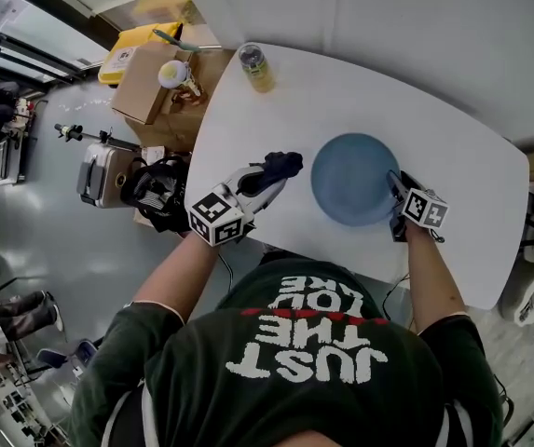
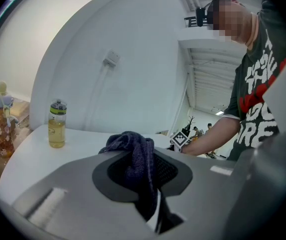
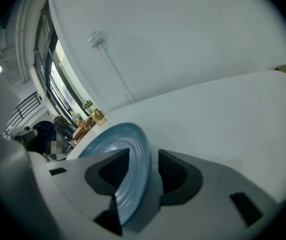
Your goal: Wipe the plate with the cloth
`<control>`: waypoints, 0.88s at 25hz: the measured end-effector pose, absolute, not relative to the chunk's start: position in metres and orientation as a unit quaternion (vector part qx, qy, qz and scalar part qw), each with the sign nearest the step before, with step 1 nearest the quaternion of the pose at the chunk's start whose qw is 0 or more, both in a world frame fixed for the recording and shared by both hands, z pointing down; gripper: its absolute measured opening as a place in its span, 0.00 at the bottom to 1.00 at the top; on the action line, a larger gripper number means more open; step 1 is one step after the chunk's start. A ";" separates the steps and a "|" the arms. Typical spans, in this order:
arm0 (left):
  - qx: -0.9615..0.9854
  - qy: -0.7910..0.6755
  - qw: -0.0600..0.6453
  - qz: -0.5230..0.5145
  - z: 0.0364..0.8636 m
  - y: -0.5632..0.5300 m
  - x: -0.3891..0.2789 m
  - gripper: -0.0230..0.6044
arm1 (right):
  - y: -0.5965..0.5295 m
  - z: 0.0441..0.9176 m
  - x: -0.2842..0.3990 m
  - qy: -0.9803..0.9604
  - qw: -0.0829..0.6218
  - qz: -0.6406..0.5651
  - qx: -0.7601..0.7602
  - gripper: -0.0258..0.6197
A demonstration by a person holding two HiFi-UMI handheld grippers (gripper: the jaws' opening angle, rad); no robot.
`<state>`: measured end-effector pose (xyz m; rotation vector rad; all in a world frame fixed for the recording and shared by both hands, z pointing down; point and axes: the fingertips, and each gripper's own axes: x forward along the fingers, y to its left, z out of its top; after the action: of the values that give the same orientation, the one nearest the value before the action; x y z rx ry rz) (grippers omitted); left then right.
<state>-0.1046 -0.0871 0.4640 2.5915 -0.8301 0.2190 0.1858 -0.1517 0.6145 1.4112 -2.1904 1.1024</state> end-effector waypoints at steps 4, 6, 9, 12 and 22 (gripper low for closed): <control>0.930 -0.296 0.201 0.080 0.460 -0.082 -0.099 0.14 | -0.142 0.603 0.199 -0.757 0.173 0.375 0.507 0.37; 0.931 -0.296 0.200 0.077 0.456 -0.080 -0.097 0.14 | -0.135 0.589 0.209 -0.756 0.167 0.364 0.518 0.37; 0.933 -0.297 0.191 0.068 0.445 -0.081 -0.096 0.14 | -0.122 0.559 0.214 -0.770 0.145 0.352 0.511 0.37; 0.934 -0.302 0.181 0.064 0.435 -0.085 -0.096 0.14 | -0.106 0.530 0.226 -0.780 0.128 0.341 0.510 0.26; 0.926 -0.330 0.177 0.041 0.412 -0.089 -0.103 0.14 | -0.064 0.464 0.257 -0.806 0.105 0.286 0.507 0.04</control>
<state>-0.1034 -0.0887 0.4123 2.6220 -0.9337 0.1163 0.2574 -0.0641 0.4637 1.4943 -2.3772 0.8422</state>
